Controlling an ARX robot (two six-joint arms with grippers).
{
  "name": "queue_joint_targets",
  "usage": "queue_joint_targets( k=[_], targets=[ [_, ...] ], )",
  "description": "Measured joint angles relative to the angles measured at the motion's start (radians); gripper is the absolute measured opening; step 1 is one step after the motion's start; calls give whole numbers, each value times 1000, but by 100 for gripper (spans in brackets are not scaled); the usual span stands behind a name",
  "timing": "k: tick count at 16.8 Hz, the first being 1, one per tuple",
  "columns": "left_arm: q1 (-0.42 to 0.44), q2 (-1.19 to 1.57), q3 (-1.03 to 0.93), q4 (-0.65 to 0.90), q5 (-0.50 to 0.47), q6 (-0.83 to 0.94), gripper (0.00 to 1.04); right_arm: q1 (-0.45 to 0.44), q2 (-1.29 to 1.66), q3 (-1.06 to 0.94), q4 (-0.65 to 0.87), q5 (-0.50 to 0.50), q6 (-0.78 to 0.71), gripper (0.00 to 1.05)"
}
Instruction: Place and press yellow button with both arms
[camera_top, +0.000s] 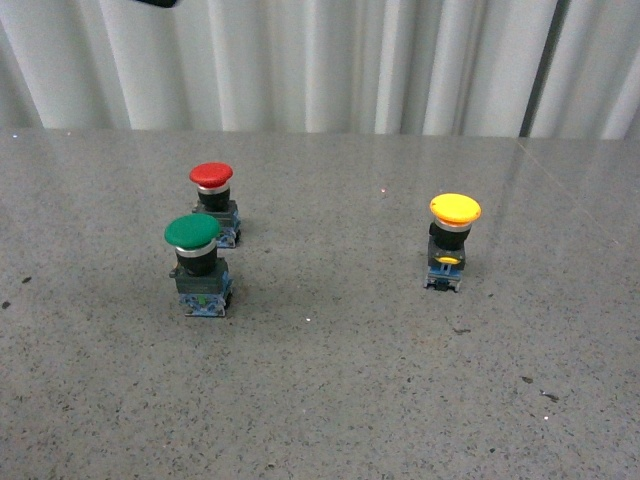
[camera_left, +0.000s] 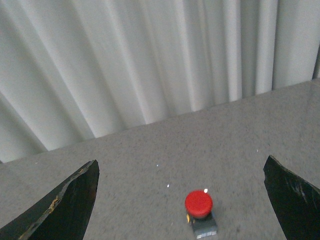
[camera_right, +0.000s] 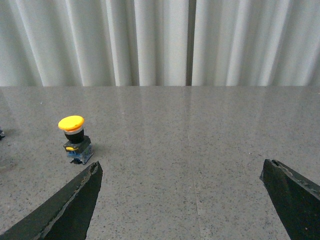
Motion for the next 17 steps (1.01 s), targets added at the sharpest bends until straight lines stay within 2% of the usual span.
queue_joint_targets(
  k=[3, 5, 7, 12, 13, 15, 17],
  targets=[
    [67, -320, -225, -56, -17, 56, 97, 0, 0, 0, 0, 0, 0, 98],
    [165, -544, -407, -77, 26, -92, 76, 0, 0, 0, 0, 0, 0, 98],
    [206, -634, -481, -63, 79, -171, 58, 0, 0, 0, 0, 0, 0, 98],
    [312, -759, -613, -65, 185, -219, 2, 0, 0, 0, 0, 0, 0, 98],
    [324, -782, -626, -68, 198, -222, 2, 0, 0, 0, 0, 0, 0, 98],
    [405, -821, -653, -84, 294, -221, 2, 0, 0, 0, 0, 0, 0, 98],
    [446, -847, -673, -97, 299, -224, 2, 0, 0, 0, 0, 0, 0, 98]
  ],
)
